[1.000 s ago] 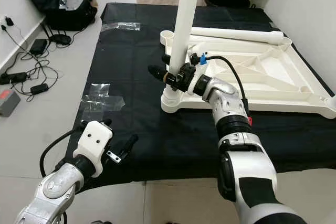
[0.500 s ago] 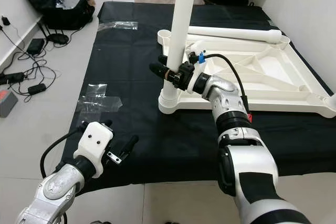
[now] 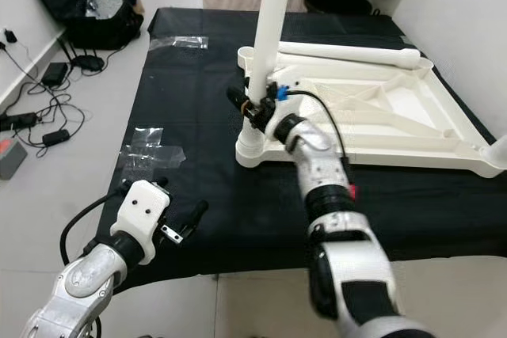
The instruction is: Building children table
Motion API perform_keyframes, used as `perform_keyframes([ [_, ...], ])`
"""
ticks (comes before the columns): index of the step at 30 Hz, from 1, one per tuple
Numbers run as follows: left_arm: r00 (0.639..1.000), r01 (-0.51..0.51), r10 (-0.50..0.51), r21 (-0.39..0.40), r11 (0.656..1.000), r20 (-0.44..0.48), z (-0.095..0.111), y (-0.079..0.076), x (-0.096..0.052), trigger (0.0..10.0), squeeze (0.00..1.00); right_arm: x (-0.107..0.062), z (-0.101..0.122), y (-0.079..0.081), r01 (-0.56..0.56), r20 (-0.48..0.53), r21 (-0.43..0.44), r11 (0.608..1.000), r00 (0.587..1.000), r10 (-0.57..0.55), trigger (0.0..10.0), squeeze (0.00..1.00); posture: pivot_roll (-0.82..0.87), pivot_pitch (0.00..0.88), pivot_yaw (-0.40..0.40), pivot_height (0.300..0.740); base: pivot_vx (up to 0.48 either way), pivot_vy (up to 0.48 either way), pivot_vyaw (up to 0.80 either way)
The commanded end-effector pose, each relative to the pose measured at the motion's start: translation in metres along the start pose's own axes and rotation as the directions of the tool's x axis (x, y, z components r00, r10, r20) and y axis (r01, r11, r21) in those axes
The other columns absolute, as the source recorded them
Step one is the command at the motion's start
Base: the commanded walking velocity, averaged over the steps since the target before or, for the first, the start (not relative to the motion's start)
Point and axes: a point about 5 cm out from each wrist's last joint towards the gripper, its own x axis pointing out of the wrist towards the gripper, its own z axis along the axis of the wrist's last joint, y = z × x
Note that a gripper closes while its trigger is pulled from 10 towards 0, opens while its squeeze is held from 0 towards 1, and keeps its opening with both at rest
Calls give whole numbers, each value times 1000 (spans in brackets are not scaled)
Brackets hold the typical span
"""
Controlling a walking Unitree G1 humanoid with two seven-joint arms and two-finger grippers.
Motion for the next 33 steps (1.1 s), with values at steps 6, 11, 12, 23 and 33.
perform_keyframes([
  [6, 1000, 19, -19, -4, 1000, -12, -5, -3, 2, 10000, 0, -28, -35, 8, 495, -141, -57, 867, 855, -498, 0, 0, 111, 140, -42, 740, 0, 0, 0],
  [11, 1000, 24, -24, -7, 1000, -11, -4, -4, 2, 10000, 0, -30, -23, 31, 646, -112, -2, 763, 758, -643, 0, 0, 110, 142, -43, 740, 0, 0, 0],
  [12, 1000, 24, -24, -7, 1000, -11, -4, -4, 2, 10000, 0, -30, -23, 31, 646, -112, -2, 763, 758, -643, 0, 0, 110, 142, -43, 740, 0, 0, 0],
  [23, 1000, 21, -21, -14, 1000, -15, -6, -6, 1, 10000, 0, -21, -4, 68, 613, -86, 72, 787, 790, -607, 10000, 1000, 105, 151, -48, 740, 0, 0, 0],
  [33, 1000, 20, -20, -15, 1000, -16, -6, -5, 2, 10000, 0, -19, 4, 55, 367, 16, 129, 921, 928, -372, 10000, 0, 105, 148, -45, 740, 0, 0, 0],
])
